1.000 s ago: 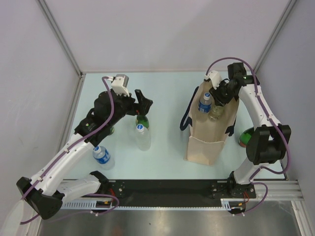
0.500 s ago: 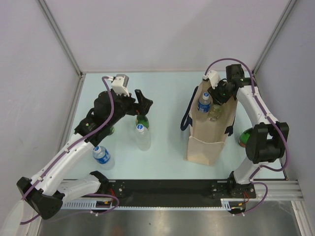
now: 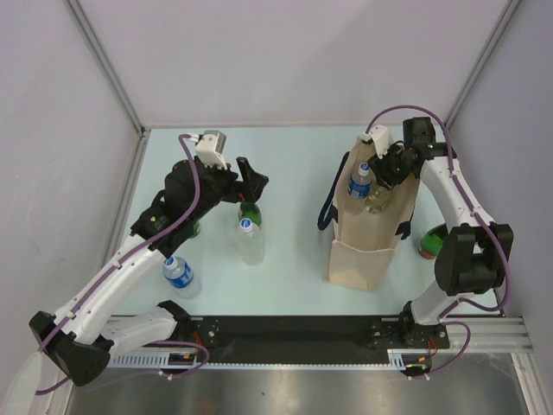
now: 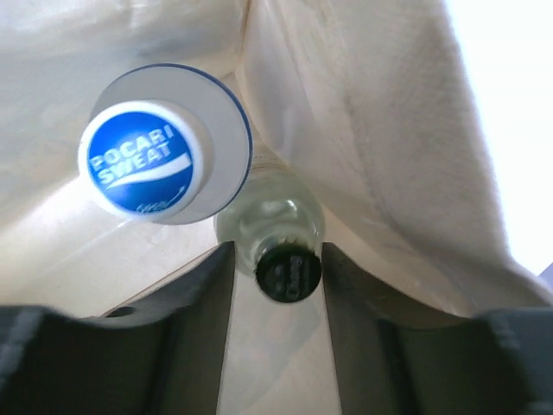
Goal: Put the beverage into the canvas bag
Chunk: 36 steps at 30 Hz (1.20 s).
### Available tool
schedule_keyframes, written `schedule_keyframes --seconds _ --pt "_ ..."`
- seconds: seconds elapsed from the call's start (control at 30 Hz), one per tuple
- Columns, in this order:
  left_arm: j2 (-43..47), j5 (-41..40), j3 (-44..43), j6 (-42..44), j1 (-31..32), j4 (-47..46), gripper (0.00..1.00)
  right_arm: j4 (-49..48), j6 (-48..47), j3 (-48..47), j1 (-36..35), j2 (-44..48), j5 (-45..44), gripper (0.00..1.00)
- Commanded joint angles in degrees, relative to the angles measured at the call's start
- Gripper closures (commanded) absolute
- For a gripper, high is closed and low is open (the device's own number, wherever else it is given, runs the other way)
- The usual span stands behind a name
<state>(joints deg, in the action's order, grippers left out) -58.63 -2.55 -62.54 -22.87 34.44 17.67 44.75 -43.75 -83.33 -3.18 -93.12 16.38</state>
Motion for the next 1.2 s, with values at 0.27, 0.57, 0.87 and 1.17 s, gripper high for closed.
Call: schedule_keyframes --seconds 0.27,0.57,0.87,1.17 --pt "1.6 0.4 -0.3 0.0 -0.5 -1.0 0.04 0.6 2.8 -2.2 0.3 6.5 3.0 0.38" --pt "1.1 -0.4 -1.6 -0.3 -0.5 3.2 0.04 4.5 7.1 -6.7 0.3 11.2 7.3 0.36" --pt "-0.4 -1.9 -3.6 -0.3 -0.5 11.6 0.04 6.8 10.9 -8.4 0.4 17.1 19.5 0.35" --pt "-0.9 -1.5 -4.5 -1.5 -0.5 16.0 0.05 6.6 11.7 -7.5 0.1 20.9 30.4 0.35"
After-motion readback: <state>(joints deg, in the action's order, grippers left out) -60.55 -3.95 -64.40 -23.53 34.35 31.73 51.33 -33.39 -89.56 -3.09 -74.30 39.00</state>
